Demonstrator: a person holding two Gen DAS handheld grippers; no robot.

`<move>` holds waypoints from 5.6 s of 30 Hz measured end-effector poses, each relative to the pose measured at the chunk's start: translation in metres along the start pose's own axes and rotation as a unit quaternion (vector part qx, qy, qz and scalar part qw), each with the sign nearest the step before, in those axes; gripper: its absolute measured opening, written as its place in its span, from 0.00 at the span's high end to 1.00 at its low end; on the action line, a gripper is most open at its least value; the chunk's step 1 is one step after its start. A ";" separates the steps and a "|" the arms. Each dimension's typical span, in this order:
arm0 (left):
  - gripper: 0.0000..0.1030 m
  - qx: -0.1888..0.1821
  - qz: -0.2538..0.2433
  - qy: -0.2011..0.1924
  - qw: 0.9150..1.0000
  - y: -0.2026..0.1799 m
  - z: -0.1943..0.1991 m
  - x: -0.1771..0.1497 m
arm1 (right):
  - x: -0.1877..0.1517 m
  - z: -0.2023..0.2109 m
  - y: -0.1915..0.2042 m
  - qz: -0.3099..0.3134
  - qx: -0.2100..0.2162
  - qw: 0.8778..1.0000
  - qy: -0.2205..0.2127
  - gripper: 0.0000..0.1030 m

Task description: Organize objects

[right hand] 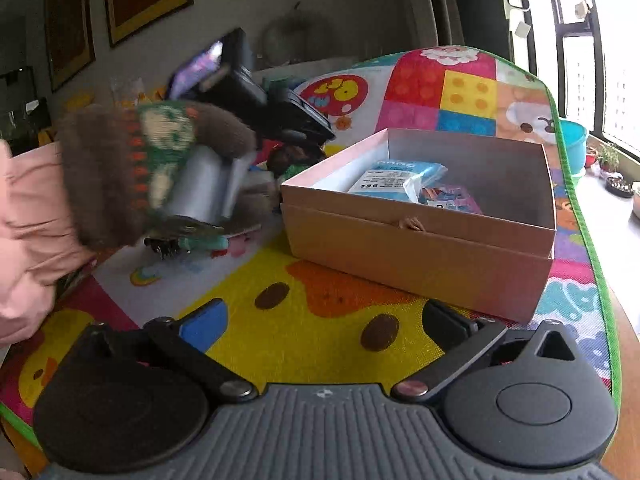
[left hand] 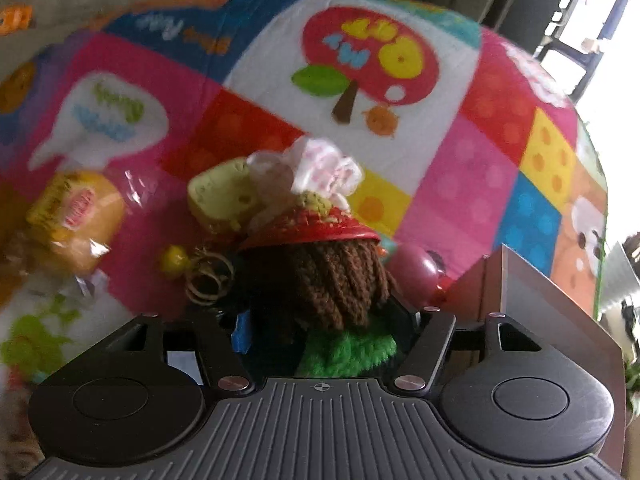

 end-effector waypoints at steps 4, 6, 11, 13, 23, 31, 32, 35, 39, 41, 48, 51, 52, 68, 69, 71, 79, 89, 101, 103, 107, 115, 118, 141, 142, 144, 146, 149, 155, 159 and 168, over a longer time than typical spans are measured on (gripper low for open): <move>0.37 -0.003 -0.013 -0.002 1.000 -0.001 0.004 0.002 | 0.000 -0.006 -0.008 -0.026 -0.001 1.000 0.016 0.00; 0.40 -0.033 -0.019 0.002 0.999 -0.001 0.010 -0.001 | -0.003 -0.011 -0.015 -0.044 0.002 0.999 0.032 0.00; 0.42 -0.099 -0.083 -0.030 0.991 0.000 0.072 -0.026 | -0.005 -0.016 -0.019 -0.060 0.014 0.997 0.043 0.00; 0.42 -0.126 -0.110 -0.039 0.985 0.005 0.107 -0.047 | -0.006 -0.015 -0.020 -0.063 0.015 0.997 0.041 0.00; 0.42 -0.173 -0.100 0.033 0.979 0.098 0.164 -0.160 | -0.007 -0.022 -0.009 -0.019 -0.020 0.997 0.068 0.00; 0.42 -0.147 -0.054 -0.005 0.988 0.167 0.174 -0.155 | 0.018 -0.026 0.042 0.069 0.002 0.995 0.072 0.00; 0.42 -0.149 -0.045 -0.007 0.988 0.174 0.172 -0.153 | 0.027 -0.025 0.052 0.082 0.007 0.994 0.065 0.00; 0.41 -0.172 -0.014 -0.009 0.985 0.190 0.163 -0.150 | 0.060 -0.034 0.086 0.119 0.023 0.991 0.055 0.00; 0.41 -0.200 -0.015 -0.021 0.979 0.197 0.163 -0.153 | 0.090 -0.069 0.122 0.132 0.029 0.988 0.072 0.13; 0.41 -0.210 -0.018 -0.026 0.977 0.198 0.163 -0.154 | 0.095 -0.088 0.136 0.123 0.043 0.987 0.093 0.33; 0.41 -0.236 -0.015 -0.031 0.971 0.204 0.162 -0.156 | 0.092 -0.141 0.183 0.120 0.072 0.981 0.132 0.55; 0.41 -0.244 -0.010 -0.031 0.969 0.206 0.161 -0.156 | 0.087 -0.161 0.189 0.136 0.048 0.979 0.147 0.61; 0.41 -0.244 -0.008 -0.031 0.969 0.206 0.161 -0.155 | 0.086 -0.161 0.187 0.141 0.040 0.979 0.141 0.65; 0.42 -0.229 -0.068 0.006 0.971 0.152 0.174 -0.167 | 0.027 0.002 0.101 0.128 0.035 0.986 0.106 0.71; 0.42 -0.238 -0.079 0.004 0.968 0.140 0.179 -0.166 | 0.024 0.015 0.090 0.116 0.026 0.989 0.089 0.71; 0.42 -0.260 -0.111 -0.009 0.959 0.108 0.197 -0.156 | 0.020 0.040 0.068 0.095 0.012 0.994 0.058 0.72; 0.41 -0.262 -0.273 -0.091 0.921 -0.049 0.210 -0.082 | 0.008 0.088 0.013 0.019 0.013 1.000 -0.014 0.72; 0.40 -0.118 -0.454 0.010 0.883 -0.133 0.070 -0.098 | -0.010 0.099 -0.027 -0.034 -0.007 0.998 -0.049 0.72; 0.51 -0.212 -0.331 -0.005 0.919 -0.081 0.131 -0.099 | -0.013 0.086 -0.043 -0.054 -0.003 0.998 -0.031 0.71; 0.51 -0.224 -0.305 -0.025 0.925 -0.066 0.145 -0.099 | -0.004 0.090 -0.047 -0.060 0.002 0.998 -0.034 0.71; 0.51 -0.231 -0.269 -0.039 0.934 -0.031 0.153 -0.114 | 0.043 0.111 -0.059 -0.070 0.020 0.995 -0.064 0.72; 0.51 -0.228 -0.211 -0.026 0.950 0.027 0.148 -0.135 | 0.180 0.073 -0.120 -0.081 -0.115 0.989 -0.044 0.41; 0.51 -0.225 -0.181 -0.028 0.957 0.059 0.146 -0.137 | 0.186 0.060 -0.135 -0.097 -0.142 0.985 -0.031 0.41; 0.52 -0.287 -0.008 -0.106 0.952 0.135 0.119 -0.107 | 0.196 -0.215 0.040 0.197 -0.175 0.937 0.231 0.34; 0.52 -0.288 -0.005 -0.106 0.952 0.136 0.119 -0.107 | 0.193 -0.222 0.038 0.199 -0.183 0.932 0.241 0.44; 0.52 -0.291 0.000 -0.107 0.951 0.138 0.119 -0.106 | 0.187 -0.234 0.036 0.201 -0.197 0.925 0.254 0.54; 0.52 -0.287 0.009 -0.115 0.951 0.141 0.121 -0.105 | 0.187 -0.236 0.038 0.206 -0.212 0.924 0.243 0.57; 0.52 -0.273 0.033 -0.130 0.953 0.151 0.124 -0.102 | 0.183 -0.227 0.052 0.213 -0.198 0.927 0.235 0.58; 0.52 -0.259 0.086 -0.133 0.953 0.171 0.120 -0.096 | 0.156 -0.193 0.113 0.278 -0.130 0.922 0.235 0.58; 0.52 -0.256 0.090 -0.128 0.954 0.173 0.119 -0.098 | 0.121 -0.163 0.150 0.288 -0.069 0.913 0.280 0.59; 0.53 -0.246 0.065 -0.117 0.960 0.162 0.116 -0.103 | 0.168 -0.137 0.161 0.235 -0.041 0.941 0.241 0.27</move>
Point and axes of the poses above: each gripper's, at about its wrist camera, not at the fingertips, and z roughly against the way its jaws point, y to its left, x to its top, the point moved 9 cm from there along -z, roughly the way its jaws point, and after that the axes turned 10 degrees about y, right-handed, at the moved point
